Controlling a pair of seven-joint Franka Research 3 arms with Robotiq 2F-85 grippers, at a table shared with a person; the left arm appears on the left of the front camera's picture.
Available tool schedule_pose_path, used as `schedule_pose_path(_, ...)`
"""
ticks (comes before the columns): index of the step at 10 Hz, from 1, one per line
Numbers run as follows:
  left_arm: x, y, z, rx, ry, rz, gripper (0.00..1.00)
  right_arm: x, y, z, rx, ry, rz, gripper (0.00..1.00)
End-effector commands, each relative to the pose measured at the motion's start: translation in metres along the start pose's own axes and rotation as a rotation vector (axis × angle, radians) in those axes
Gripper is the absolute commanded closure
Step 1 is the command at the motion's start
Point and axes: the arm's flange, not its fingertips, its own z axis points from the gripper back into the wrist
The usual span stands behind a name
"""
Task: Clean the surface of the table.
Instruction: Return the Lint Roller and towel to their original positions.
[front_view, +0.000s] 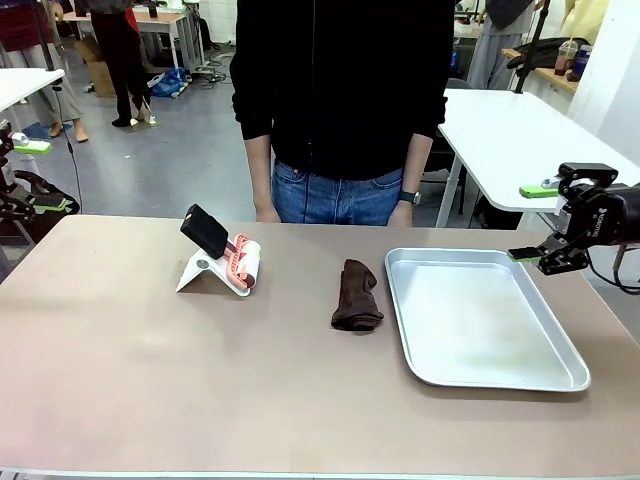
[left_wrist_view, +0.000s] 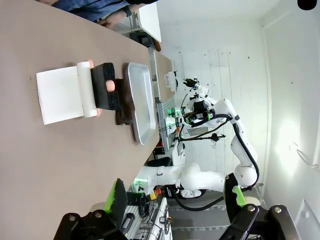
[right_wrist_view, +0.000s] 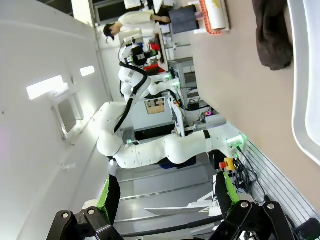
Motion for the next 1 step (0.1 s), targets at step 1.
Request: schedule_pose_path(1,-0.0038,-0.0031,-0.0017,0.006,0.002,0.01,0.0,-0.0019,0.0042,0.0004,-0.022,-0.007,-0.009,0.0)
